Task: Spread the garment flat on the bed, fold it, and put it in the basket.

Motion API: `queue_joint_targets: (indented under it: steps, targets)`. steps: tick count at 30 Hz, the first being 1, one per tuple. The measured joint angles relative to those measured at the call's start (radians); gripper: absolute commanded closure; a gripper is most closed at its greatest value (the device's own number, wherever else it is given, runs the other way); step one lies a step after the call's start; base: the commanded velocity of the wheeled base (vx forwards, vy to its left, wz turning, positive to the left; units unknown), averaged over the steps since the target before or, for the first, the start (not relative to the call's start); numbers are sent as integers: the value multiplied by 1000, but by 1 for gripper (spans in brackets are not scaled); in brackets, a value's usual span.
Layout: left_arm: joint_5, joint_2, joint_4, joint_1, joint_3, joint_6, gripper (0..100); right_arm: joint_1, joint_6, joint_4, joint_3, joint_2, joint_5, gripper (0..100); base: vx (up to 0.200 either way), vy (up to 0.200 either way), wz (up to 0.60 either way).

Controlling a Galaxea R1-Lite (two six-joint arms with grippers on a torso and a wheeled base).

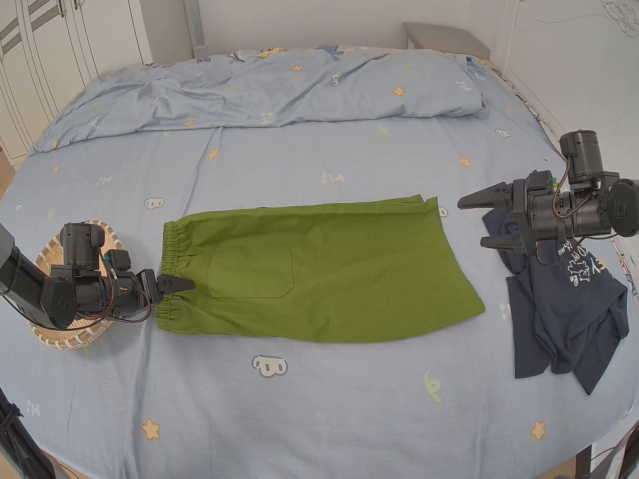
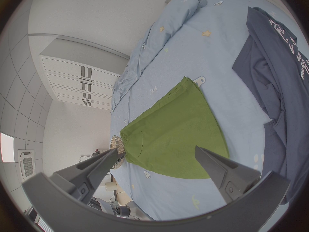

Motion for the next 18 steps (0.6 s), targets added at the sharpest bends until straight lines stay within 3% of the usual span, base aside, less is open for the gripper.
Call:
queue_joint_targets:
  steps: [7,15,16,18]
  targets:
    - [5,54,-69,-19,-10,-10,0,1,0,0,0,1,0,0,0,0,0]
    - [-3,80,-87,-28,-19,-84,0,0,0,0,-2,4,-1,0,0,0,0]
    - [-4,81,-87,-28,-22,-94,100,0,0,0,-2,5,-1,0,0,0,0]
    - [-4,82,-86,-28,-27,-107,100,0,0,0,-2,6,-1,0,0,0,0]
